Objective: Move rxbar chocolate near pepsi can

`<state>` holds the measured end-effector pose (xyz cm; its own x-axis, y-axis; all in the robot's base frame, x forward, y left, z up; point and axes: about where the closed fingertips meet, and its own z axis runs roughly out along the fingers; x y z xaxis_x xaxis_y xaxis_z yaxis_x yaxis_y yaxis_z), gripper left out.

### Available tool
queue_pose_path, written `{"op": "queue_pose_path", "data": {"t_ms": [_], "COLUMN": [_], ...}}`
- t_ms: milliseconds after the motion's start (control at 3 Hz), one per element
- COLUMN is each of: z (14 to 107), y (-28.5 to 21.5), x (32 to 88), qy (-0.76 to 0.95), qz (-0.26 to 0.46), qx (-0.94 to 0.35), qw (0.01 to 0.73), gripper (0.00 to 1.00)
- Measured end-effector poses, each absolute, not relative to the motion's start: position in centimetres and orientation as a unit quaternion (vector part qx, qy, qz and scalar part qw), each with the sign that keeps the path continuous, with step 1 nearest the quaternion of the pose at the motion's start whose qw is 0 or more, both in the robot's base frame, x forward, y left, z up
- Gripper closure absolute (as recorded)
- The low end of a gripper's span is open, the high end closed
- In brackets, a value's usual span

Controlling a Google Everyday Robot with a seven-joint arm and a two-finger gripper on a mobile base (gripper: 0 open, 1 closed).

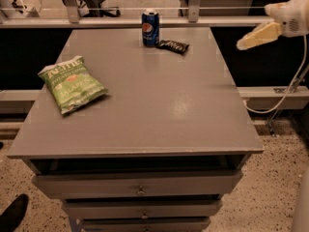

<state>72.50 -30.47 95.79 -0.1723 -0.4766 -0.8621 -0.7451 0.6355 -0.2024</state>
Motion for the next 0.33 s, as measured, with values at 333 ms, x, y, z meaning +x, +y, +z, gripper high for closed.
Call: {"op": "queue_pose_path", "data": {"t_ms": [333], "z": [97.17], "y": [-31.33], "x": [71.22], "qy": [0.746], "qz": [0.138], "qx": [-0.414], "qw": [0.504], "gripper": [0.00]}}
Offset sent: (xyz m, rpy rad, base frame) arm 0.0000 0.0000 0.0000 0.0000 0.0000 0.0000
